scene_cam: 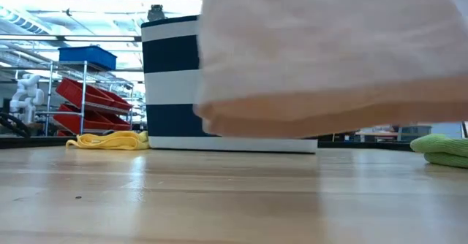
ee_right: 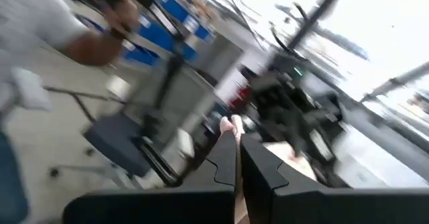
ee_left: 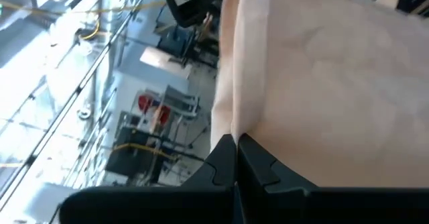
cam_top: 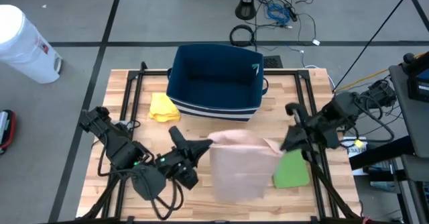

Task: Fold towel
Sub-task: Fold the light pink towel

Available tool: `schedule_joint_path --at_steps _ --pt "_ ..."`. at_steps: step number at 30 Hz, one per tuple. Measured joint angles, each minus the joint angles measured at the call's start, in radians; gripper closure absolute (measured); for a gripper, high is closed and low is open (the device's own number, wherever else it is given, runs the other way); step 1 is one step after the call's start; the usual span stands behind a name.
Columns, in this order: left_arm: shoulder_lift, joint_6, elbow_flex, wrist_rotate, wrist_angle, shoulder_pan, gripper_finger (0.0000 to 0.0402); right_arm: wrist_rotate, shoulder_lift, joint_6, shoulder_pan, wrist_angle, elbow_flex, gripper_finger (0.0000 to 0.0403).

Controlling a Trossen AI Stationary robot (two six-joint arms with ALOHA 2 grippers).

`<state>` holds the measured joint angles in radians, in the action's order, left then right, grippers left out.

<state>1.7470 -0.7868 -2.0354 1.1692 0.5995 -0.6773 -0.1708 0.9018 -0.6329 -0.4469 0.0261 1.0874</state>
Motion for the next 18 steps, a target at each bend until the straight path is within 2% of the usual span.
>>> schedule_joint_path --at_steps 13,18 --pt "0.0 0.048 0.0 0.002 0.1 0.136 0.0401 0.043 -0.016 -0.025 0.141 0.089 0.0 0.0403" --pt "0.0 0.064 0.0 0.003 0.098 0.142 0.0401 0.002 -0.044 -0.018 0.173 0.091 0.0 0.0403"
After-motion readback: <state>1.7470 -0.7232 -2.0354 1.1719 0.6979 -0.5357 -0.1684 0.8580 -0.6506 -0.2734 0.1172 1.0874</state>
